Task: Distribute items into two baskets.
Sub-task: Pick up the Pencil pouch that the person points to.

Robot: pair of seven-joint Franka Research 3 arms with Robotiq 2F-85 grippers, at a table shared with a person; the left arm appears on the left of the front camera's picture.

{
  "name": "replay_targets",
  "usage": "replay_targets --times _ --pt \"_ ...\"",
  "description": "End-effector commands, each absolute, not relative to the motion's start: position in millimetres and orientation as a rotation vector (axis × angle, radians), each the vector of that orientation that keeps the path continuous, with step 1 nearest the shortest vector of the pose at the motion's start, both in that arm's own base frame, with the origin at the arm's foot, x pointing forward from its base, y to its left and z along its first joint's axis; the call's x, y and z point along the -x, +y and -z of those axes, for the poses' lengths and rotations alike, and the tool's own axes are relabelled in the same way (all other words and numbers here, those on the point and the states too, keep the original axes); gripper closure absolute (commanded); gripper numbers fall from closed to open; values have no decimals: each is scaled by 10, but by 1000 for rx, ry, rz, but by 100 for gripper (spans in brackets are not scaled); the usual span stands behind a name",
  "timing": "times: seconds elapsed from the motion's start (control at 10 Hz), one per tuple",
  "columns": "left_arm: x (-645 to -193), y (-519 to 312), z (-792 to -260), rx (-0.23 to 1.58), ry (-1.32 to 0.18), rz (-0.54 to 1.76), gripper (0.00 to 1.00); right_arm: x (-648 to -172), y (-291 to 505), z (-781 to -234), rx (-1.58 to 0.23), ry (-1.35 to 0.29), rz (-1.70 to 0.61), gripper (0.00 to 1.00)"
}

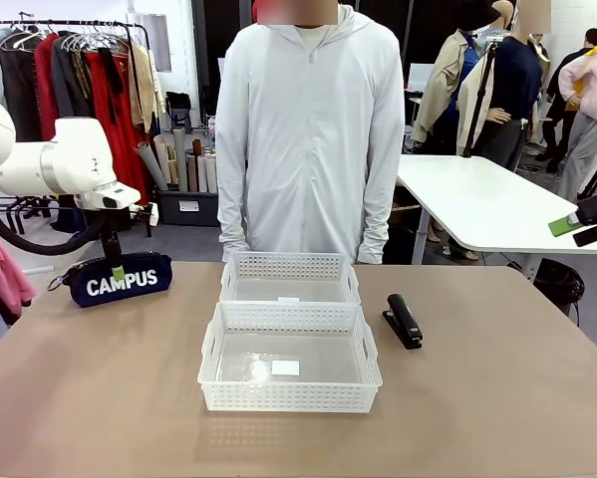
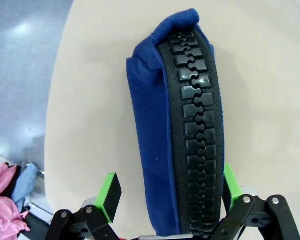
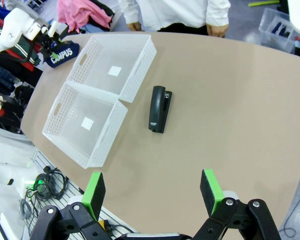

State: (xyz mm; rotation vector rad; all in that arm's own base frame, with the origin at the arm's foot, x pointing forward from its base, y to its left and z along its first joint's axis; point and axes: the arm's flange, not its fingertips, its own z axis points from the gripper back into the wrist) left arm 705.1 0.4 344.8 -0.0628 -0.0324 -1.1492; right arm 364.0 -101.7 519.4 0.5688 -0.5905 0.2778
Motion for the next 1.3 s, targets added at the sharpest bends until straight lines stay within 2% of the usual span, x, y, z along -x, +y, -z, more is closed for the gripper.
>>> replay_targets --times 0.0,0.1,0.2,0.7,0.8,1.2 --pt "-7036 20 -3426 87 -44 1163 0 -3639 -1011 -5199 -576 -595 -280 0" --pt "-7032 38 -3420 78 -48 1160 0 -3639 -1011 -5199 -576 -595 -280 0" --pt "-7025 52 -3404 74 -41 1164 5 -3639 -1011 -5199 -576 -595 -280 0" --pt "-7020 81 -3405 84 -26 1154 96 -3639 -1011 -5199 -576 -595 -280 0" --pt "-7023 83 -3408 84 -23 1153 100 -3639 -1011 -5199 -576 -595 -280 0" --pt "-7059 89 -3421 125 -40 1140 100 -3639 -1011 -5199 -576 -595 -280 0"
